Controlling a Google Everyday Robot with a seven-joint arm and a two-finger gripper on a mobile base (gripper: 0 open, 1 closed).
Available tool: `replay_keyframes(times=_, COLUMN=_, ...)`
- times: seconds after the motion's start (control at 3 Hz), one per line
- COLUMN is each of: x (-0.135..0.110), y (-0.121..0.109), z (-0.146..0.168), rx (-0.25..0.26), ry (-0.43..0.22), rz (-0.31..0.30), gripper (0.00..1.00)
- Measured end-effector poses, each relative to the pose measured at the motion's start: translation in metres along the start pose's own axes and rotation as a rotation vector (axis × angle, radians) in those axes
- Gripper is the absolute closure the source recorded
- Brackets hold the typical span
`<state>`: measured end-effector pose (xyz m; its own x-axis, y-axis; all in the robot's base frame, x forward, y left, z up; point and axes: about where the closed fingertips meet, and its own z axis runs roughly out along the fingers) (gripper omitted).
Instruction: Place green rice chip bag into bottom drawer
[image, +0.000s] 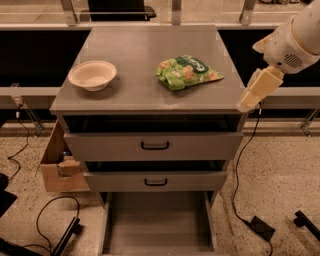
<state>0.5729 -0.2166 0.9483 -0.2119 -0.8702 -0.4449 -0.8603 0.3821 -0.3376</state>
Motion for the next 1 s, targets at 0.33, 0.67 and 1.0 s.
replay_keyframes(times=0.33, x=-0.002, y=-0.042, z=0.038, rx=0.005, ry=-0.038, rz=0.037, gripper=0.00)
replay_keyframes(times=0.67, x=0.000, y=-0.069, z=0.069, rx=-0.002, ry=-0.055, rz=0.069, gripper=0.00)
replay_keyframes(times=1.0, x=0.001, y=-0.073, z=0.073, rx=-0.001, ry=-0.058, rz=0.073, gripper=0.00)
